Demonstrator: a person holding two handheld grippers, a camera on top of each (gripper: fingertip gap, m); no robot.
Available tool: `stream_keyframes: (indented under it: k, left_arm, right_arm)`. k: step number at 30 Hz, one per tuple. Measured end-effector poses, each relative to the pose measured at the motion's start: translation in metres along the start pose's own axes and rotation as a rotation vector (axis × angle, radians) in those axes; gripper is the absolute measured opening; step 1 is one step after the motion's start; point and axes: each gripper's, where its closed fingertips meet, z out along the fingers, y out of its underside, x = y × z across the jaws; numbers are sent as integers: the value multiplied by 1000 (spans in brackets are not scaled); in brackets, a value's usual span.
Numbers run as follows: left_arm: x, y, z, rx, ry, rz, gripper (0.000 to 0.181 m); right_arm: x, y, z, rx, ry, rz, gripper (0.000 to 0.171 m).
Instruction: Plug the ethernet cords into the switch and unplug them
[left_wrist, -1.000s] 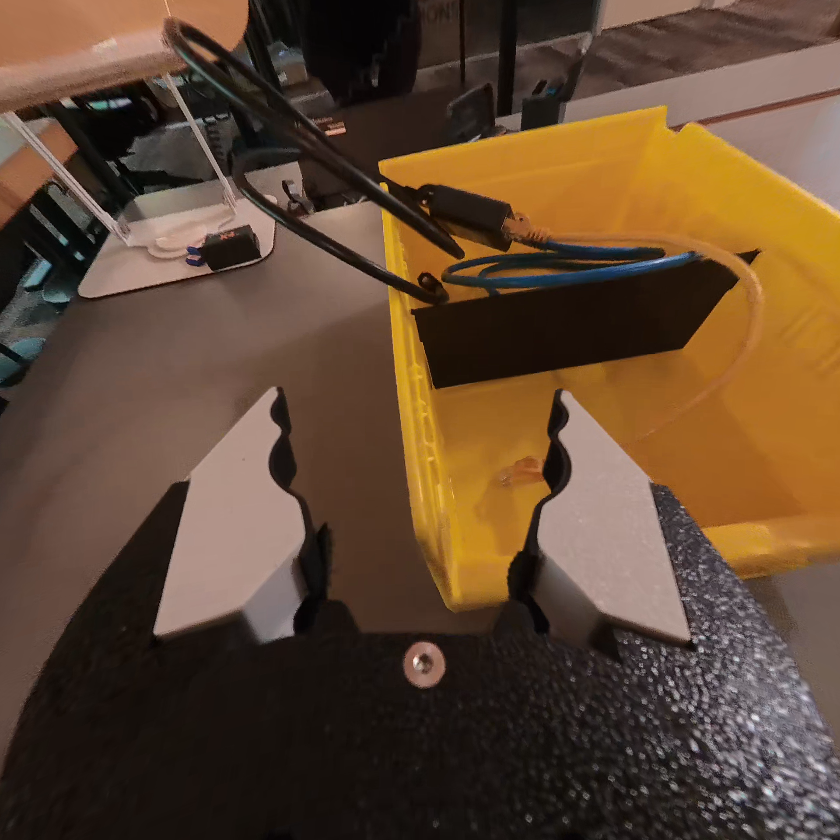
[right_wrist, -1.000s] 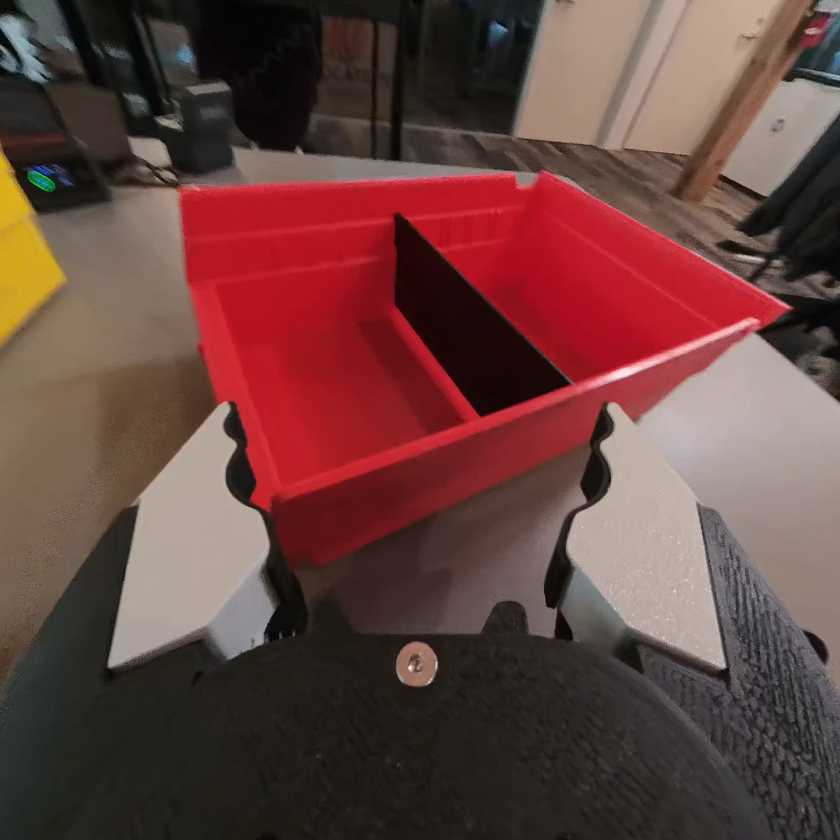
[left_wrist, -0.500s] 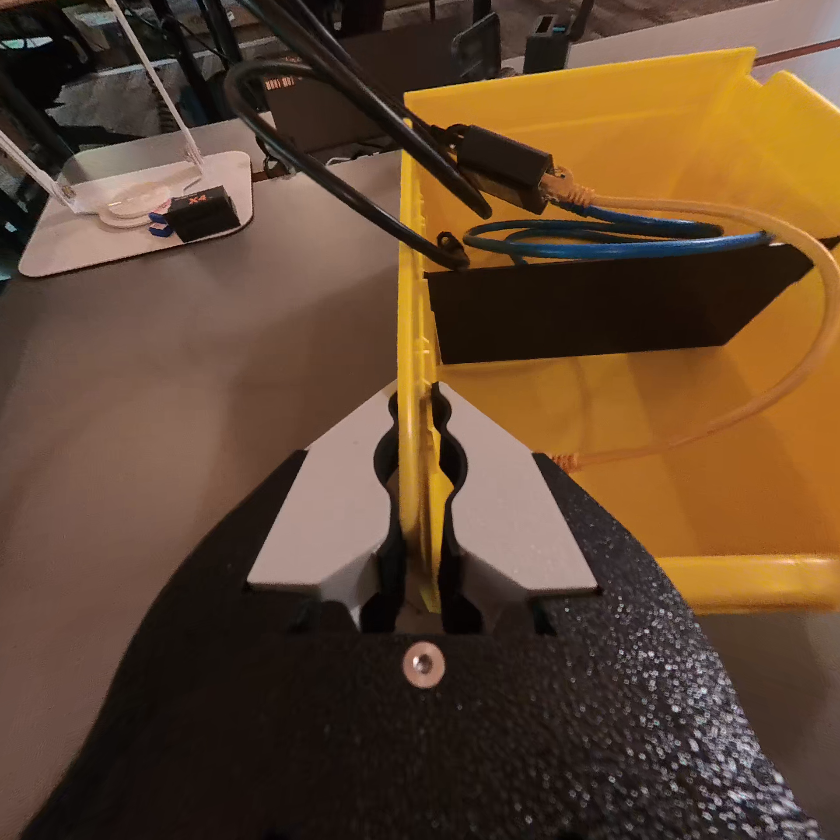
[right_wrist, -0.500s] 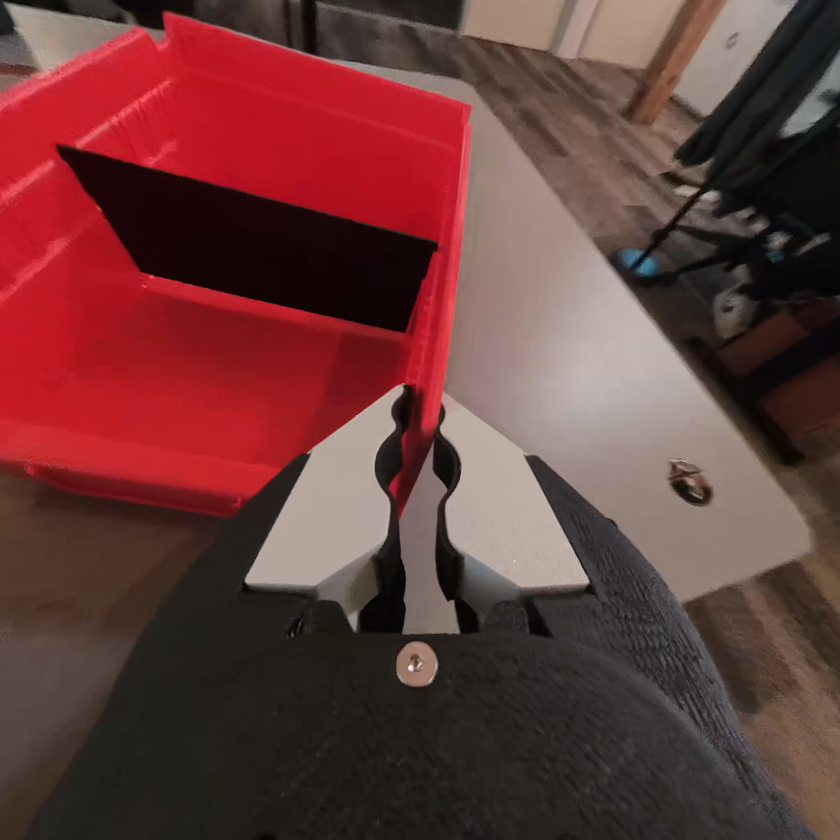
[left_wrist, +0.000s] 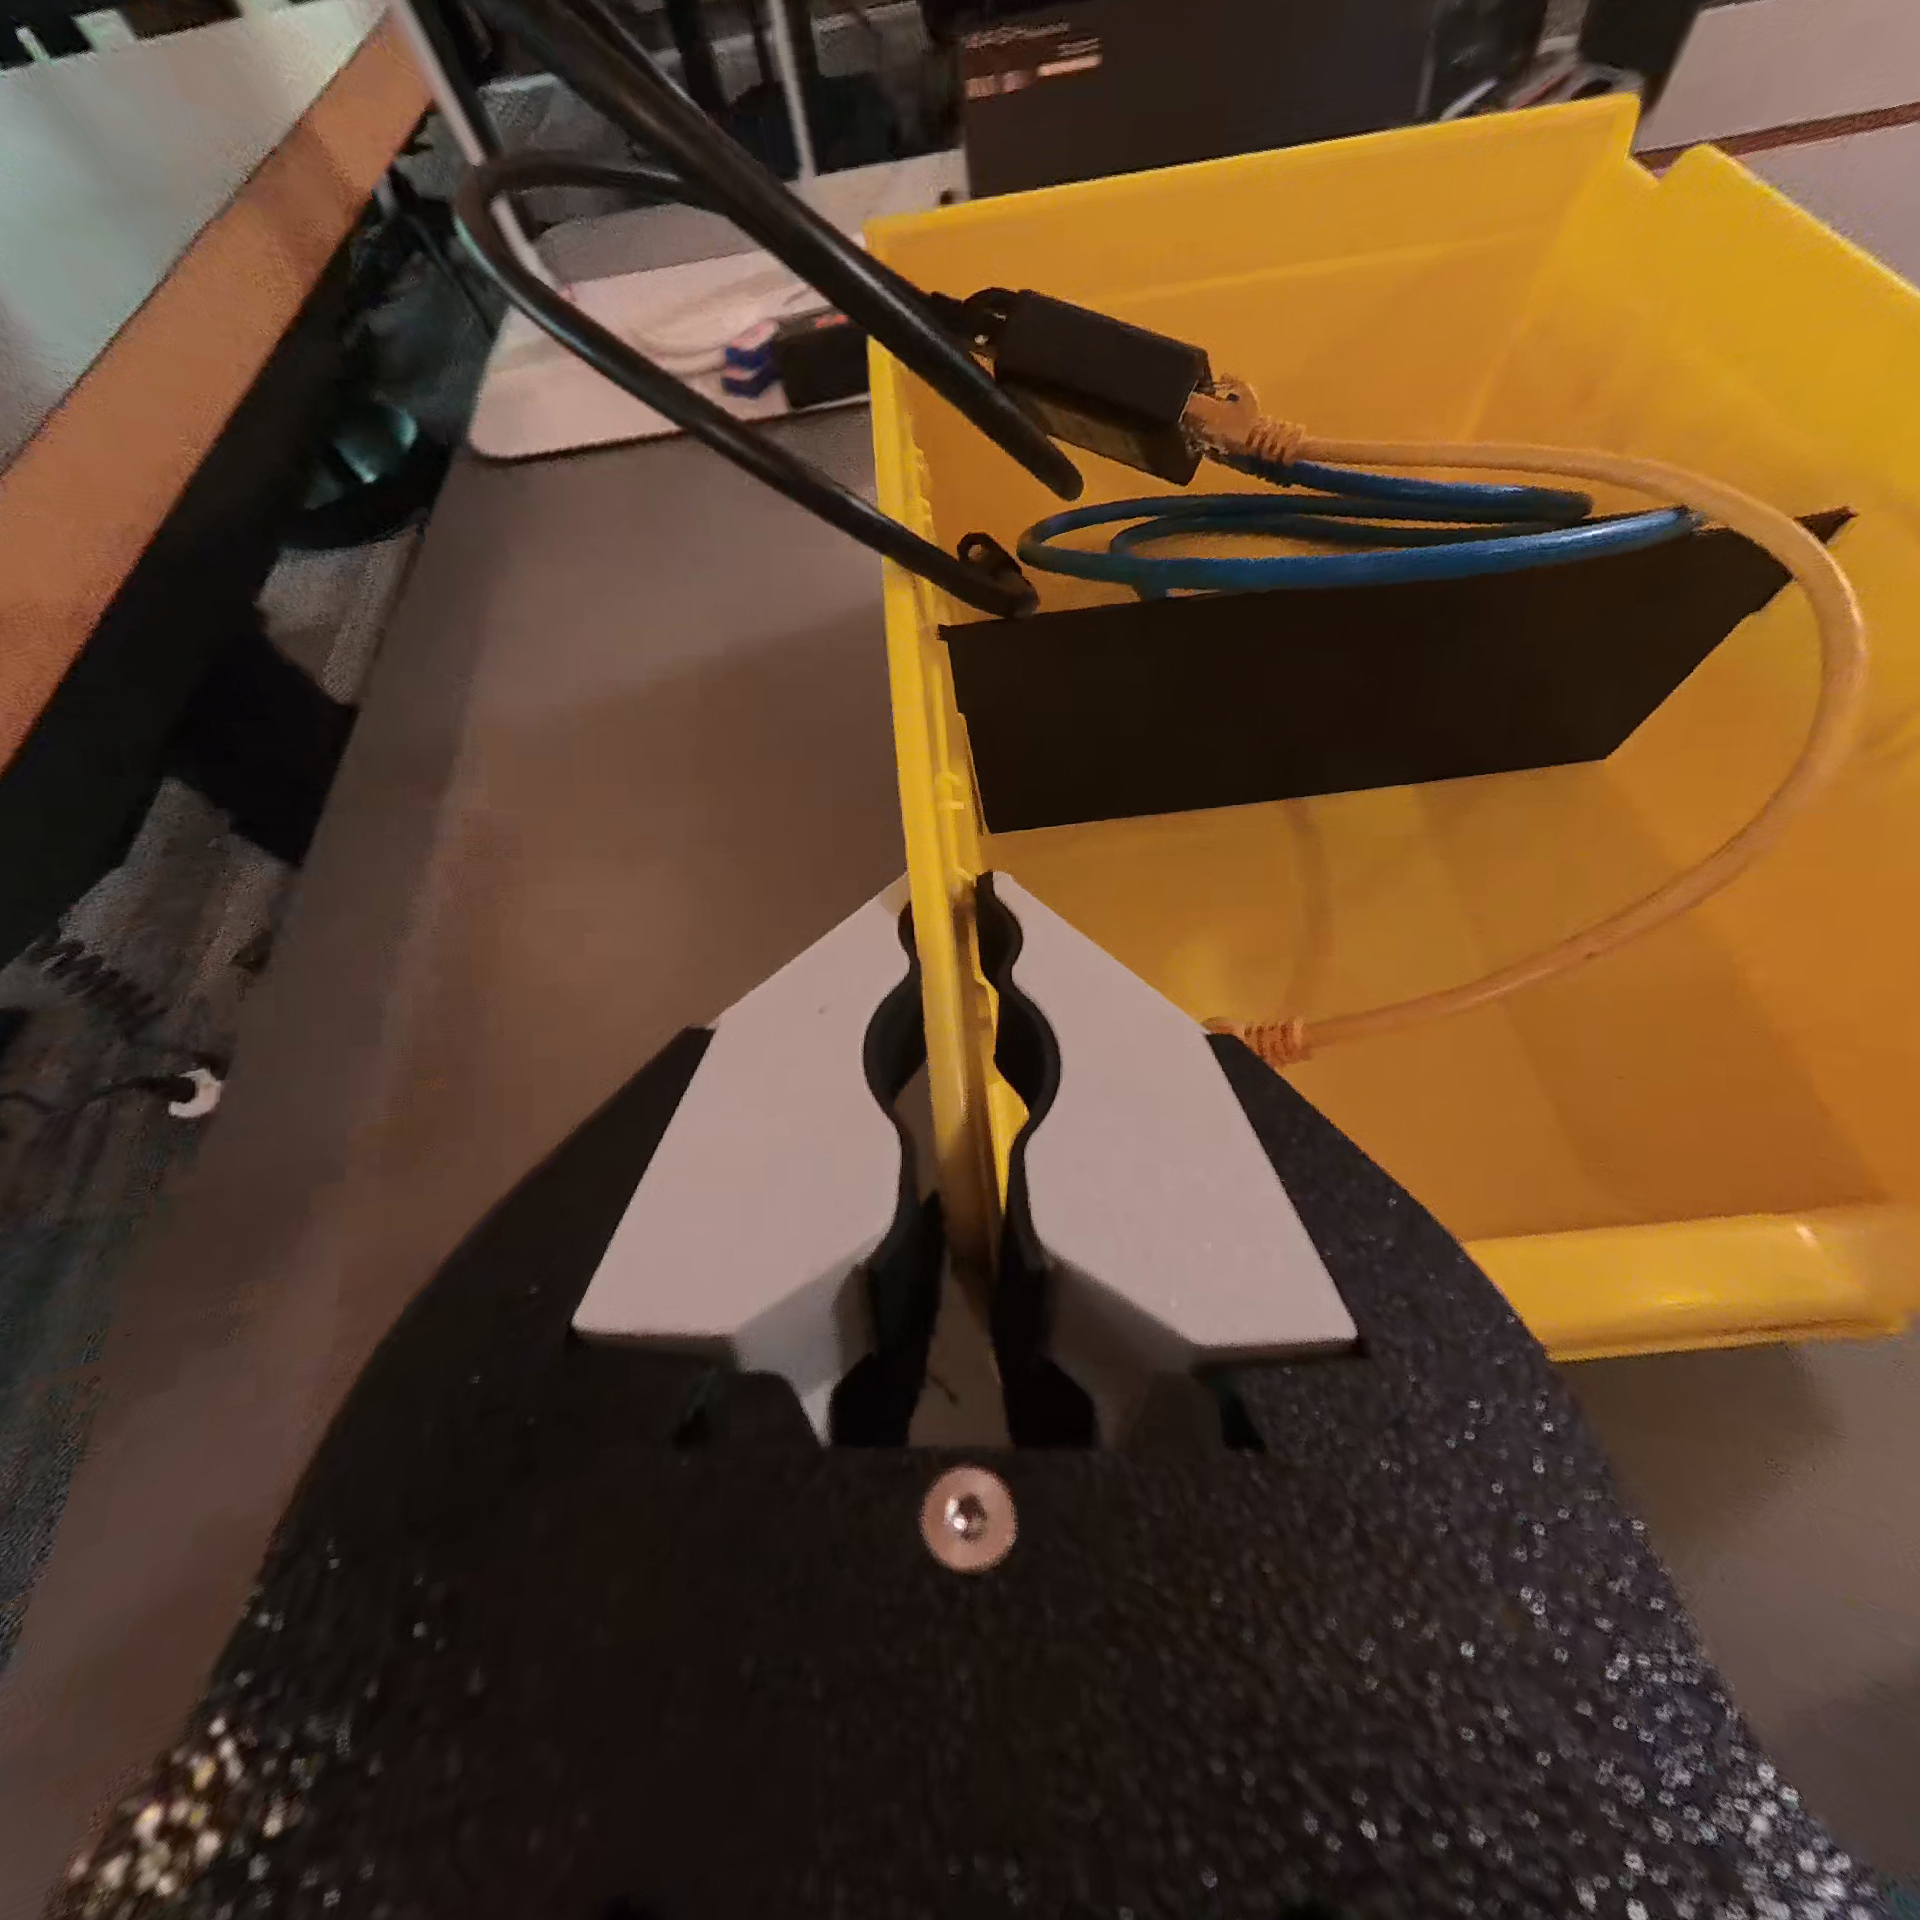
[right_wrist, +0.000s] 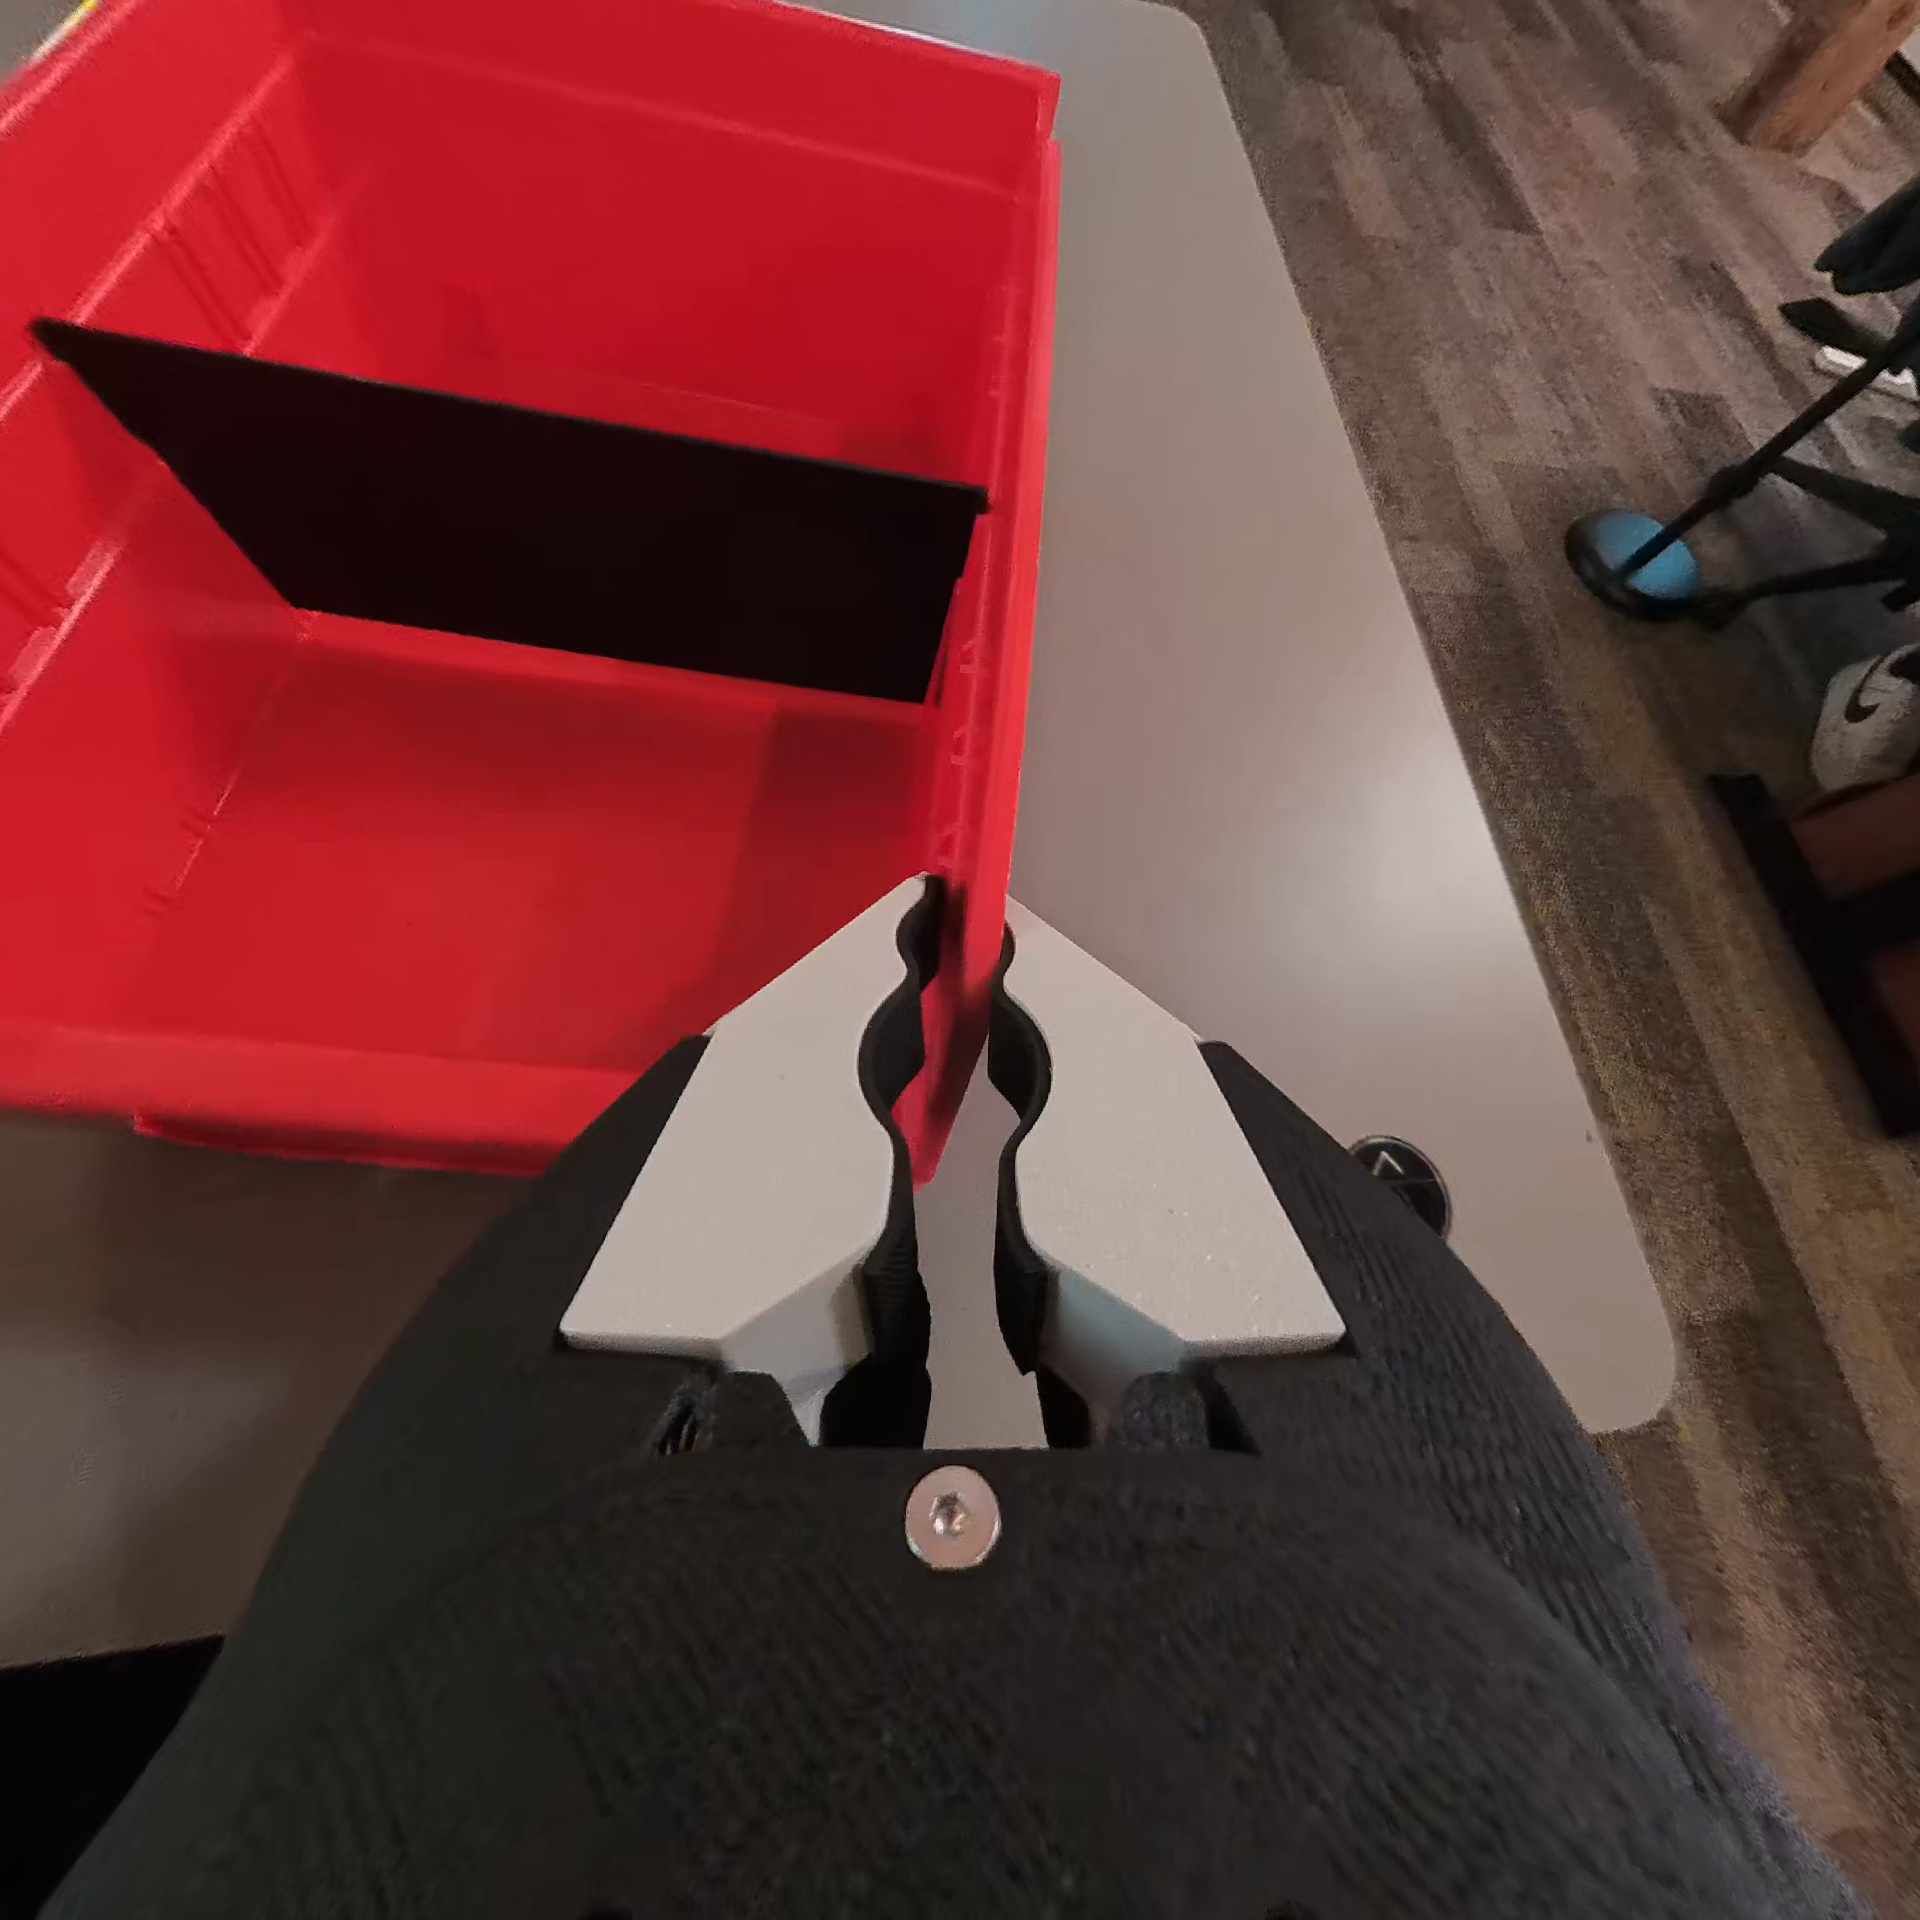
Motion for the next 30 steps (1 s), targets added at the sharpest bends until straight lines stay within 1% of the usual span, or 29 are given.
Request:
stream_keyframes:
  k: [4,5,6,7,8,9,10,12,13,14,15,18,20,21,22,23,25,27,30]
  left_arm:
    - [-29,11,-10,-7,-46,-18,4]
    - [-33,13,-11,-8,-47,-9,12]
    - [-35,15,-12,-15,-42,9,19]
    - [-35,16,-13,-28,-32,24,27]
    - [-36,14,-16,-33,-25,46,35]
    - [-38,7,-22,-13,-38,68,43]
    - [-39,-7,-29,37,-52,99,50]
    - [-38,-45,-48,177,-92,192,66]
    - [-33,-63,-55,228,-92,260,67]
    - [-24,-76,-56,241,-65,339,67]
    - [-16,-85,-51,221,-41,426,70]
    - [-6,-102,-20,121,-72,779,62]
    - [0,-112,5,118,-113,1056,57]
    - [3,-113,19,113,-112,1174,53]
    - [5,-110,34,91,-97,1271,54]
    - [4,-104,48,54,-78,1346,59]
    - [-3,-90,73,-54,-41,1431,70]
    - [-6,-81,90,-119,-7,1511,71]
    - [-11,-72,109,-179,1,1632,69]
  right_arm:
    - [7,5,-1,8,-3,44,4]
    - [6,4,-3,18,-5,42,4]
    - [5,2,-6,27,1,40,10]
    - [4,-7,-11,58,1,48,28]
    - [2,-21,-20,114,0,65,42]
    - [1,-39,-31,179,-1,79,52]
    - [-1,-58,-45,249,-5,85,58]
    - [-14,-98,-72,388,-36,71,58]
    - [-24,-115,-82,445,-61,60,58]
    - [-38,-132,-91,495,-101,49,57]
    - [-57,-146,-97,537,-156,35,57]
    - [-123,-172,-101,596,-327,-13,56]
    - [-170,-175,-96,588,-440,-47,55]
    - [-193,-173,-94,579,-502,-58,55]
    - [-215,-170,-92,567,-565,-66,55]
    - [-236,-165,-91,551,-623,-71,55]
    - [-268,-154,-88,509,-716,-76,55]
    - [-290,-142,-88,476,-781,-79,55]
    - [-303,-129,-85,437,-815,-74,54]
